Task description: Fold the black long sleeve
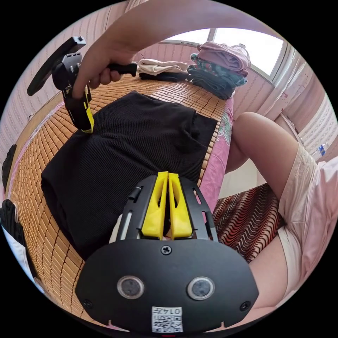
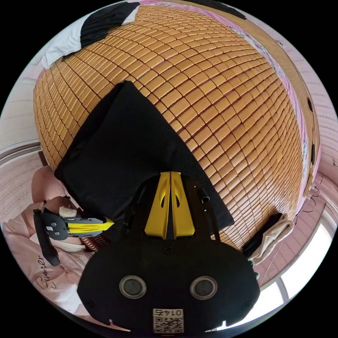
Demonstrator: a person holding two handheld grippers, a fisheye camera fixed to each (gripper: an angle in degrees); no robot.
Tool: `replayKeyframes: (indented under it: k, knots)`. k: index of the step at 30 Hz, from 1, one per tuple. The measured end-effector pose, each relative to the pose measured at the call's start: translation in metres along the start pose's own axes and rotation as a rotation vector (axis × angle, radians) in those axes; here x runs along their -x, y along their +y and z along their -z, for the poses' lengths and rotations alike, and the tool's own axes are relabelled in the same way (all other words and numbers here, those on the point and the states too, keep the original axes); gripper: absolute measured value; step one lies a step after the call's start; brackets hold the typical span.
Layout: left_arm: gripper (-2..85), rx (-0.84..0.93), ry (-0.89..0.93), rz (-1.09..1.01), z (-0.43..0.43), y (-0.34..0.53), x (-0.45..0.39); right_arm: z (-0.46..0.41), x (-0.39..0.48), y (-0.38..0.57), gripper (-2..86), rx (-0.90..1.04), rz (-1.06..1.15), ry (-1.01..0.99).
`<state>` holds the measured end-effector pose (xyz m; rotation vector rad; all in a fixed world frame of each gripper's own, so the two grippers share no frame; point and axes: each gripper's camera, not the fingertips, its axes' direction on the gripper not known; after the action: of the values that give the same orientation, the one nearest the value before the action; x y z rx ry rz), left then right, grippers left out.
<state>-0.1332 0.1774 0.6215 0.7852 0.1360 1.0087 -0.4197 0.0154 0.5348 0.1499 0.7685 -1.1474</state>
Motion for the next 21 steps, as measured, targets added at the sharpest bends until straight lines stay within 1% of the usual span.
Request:
replayKeyframes:
  k: [1, 4, 6, 8, 11, 13, 17, 21]
  knots:
    - [-1.0, -0.002, -0.003, -0.004, -0.001, 0.0, -0.001, 0.003, -0.002, -0.012, -0.5, -0.007, -0.018, 0.03]
    - [-1.0, -0.011, -0.018, -0.02, -0.005, 0.002, -0.008, -0.02, -0.003, -0.043, -0.5, 0.061, -0.044, 0.012]
    - [-1.0, -0.014, -0.028, -0.026, -0.008, 0.002, -0.013, -0.02, -0.003, -0.061, -0.5, 0.087, -0.053, 0.014]
    - [-1.0, -0.011, -0.037, -0.039, -0.01, 0.002, -0.017, -0.023, 0.0, -0.089, -0.5, 0.203, 0.019, 0.024]
    - [-1.0, 0.012, -0.065, -0.087, -0.014, -0.001, -0.028, -0.032, 0.006, -0.121, -0.5, 0.321, 0.069, 0.051]
    - [-1.0, 0.024, -0.084, -0.12, -0.016, -0.002, -0.034, -0.038, 0.011, -0.135, -0.5, 0.367, 0.079, 0.077]
    - [-1.0, 0.041, -0.09, -0.189, -0.019, -0.003, -0.044, -0.045, 0.015, -0.148, -0.5, 0.365, 0.075, 0.108]
    - [-1.0, 0.044, -0.108, -0.245, -0.02, -0.003, -0.053, -0.052, 0.01, -0.153, -0.5, 0.356, 0.064, 0.085]
